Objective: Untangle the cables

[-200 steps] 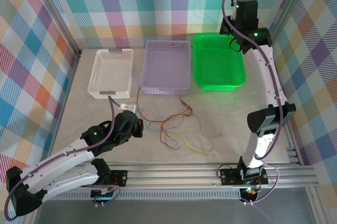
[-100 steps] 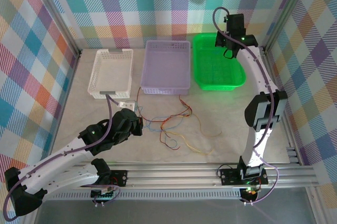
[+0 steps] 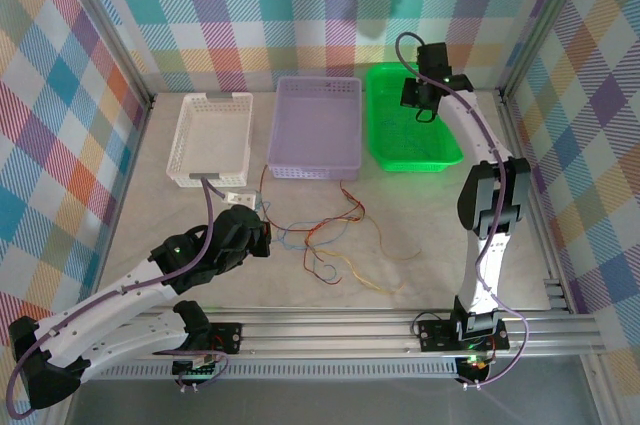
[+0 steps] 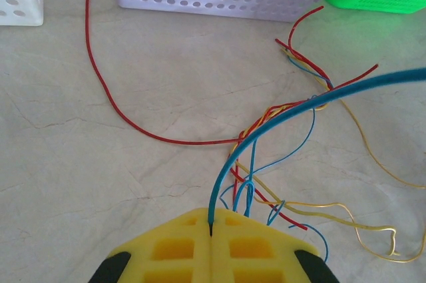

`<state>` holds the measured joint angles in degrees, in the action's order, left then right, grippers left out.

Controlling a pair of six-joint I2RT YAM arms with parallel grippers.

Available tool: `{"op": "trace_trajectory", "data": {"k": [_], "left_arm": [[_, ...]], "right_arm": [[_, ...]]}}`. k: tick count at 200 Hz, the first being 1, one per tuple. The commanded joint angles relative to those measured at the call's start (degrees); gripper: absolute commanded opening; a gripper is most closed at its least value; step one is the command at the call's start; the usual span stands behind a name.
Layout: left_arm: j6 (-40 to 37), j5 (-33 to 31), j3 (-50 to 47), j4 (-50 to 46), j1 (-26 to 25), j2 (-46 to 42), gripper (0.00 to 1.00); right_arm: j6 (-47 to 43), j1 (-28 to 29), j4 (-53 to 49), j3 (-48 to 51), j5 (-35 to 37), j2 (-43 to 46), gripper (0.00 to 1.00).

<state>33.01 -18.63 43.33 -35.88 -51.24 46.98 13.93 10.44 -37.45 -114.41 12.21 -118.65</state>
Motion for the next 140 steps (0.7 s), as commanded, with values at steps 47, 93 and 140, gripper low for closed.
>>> {"op": "trace_trajectory", "data": {"k": [47,93,140], "left_arm": [[0.1,-0.4,2.6,0.4,-0.5,0.6,0.0],[0.5,-0.2,3.1,0.7,-0.5,1.5,0.0],[0.9,-0.4,3.7,1.7,-0.5,3.0,0.0]], "right_arm": [[4.2,-0.3,-5.6,-0.4,-2.9,-2.5,0.0],[4.4,-0.3,-5.9,1.4,-4.4,0.6,0.35],[5.0,-0.1,-1.2,8.7,-7.3,11.4,0.63]]}}
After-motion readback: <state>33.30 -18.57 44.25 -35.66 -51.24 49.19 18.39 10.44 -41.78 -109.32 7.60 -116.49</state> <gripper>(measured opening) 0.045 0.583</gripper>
